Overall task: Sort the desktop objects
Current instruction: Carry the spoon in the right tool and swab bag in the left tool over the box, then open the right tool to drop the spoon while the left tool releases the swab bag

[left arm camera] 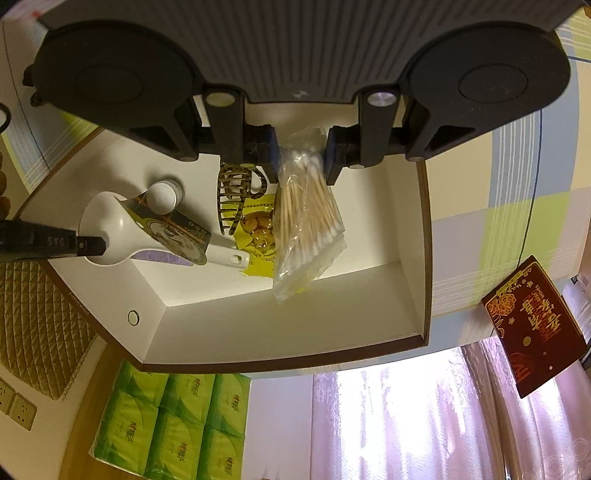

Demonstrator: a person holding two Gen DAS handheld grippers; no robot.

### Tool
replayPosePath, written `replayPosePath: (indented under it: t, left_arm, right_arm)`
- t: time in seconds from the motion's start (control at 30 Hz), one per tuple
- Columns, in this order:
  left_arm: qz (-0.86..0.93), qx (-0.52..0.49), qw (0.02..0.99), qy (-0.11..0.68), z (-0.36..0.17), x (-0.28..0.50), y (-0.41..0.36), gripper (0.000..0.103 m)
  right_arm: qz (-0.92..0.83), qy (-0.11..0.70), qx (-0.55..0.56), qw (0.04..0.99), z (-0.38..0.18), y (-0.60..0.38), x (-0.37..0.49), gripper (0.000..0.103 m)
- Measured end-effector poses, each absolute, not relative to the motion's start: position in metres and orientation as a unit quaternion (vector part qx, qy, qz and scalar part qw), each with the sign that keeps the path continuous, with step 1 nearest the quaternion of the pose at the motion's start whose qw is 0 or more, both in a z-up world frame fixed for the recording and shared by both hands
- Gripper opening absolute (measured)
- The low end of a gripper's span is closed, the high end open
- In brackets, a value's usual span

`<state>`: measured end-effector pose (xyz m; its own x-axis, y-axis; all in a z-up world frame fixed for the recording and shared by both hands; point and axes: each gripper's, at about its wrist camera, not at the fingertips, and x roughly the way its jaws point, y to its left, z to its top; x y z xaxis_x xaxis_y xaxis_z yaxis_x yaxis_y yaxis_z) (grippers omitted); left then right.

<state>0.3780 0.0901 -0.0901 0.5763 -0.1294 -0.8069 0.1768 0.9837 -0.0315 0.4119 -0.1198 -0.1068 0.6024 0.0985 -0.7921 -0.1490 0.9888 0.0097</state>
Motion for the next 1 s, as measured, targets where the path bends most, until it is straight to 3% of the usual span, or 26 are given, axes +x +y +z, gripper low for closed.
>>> replayPosePath:
  t: [0.27,0.33,0.4,0.6,0.73,0.8,1.0]
  left_arm:
    - [-0.089,0.052,0.880,0.463,-0.096,0.382,0.080,0.020]
    - [-0.089,0.059,0.878,0.466,-0.098,0.383,0.078,0.020]
    - [-0.090,0.061,0.876,0.469,-0.099,0.384,0.077,0.020]
    - [-0.090,0.072,0.871,0.477,-0.103,0.387,0.074,0.020]
    - [-0.089,0.076,0.868,0.482,-0.105,0.388,0.073,0.021]
    - [-0.088,0.077,0.866,0.485,-0.107,0.389,0.073,0.021]
    - [-0.086,0.084,0.863,0.491,-0.111,0.391,0.072,0.021]
  right_arm:
    - [0.100,0.444,-0.089,0.886,-0.120,-0.112,0.410,0.002]
    - [0.112,0.446,-0.091,0.883,-0.118,-0.113,0.411,0.010]
    - [0.126,0.446,-0.080,0.883,-0.116,-0.115,0.410,0.037]
    - [0.160,0.428,-0.088,0.885,-0.111,-0.106,0.400,0.062]
    - [0.171,0.415,-0.100,0.888,-0.107,-0.104,0.396,0.071]
    - [0.179,0.408,-0.099,0.890,-0.105,-0.104,0.395,0.081]
    - [0.188,0.396,-0.102,0.893,-0.099,-0.107,0.392,0.088]
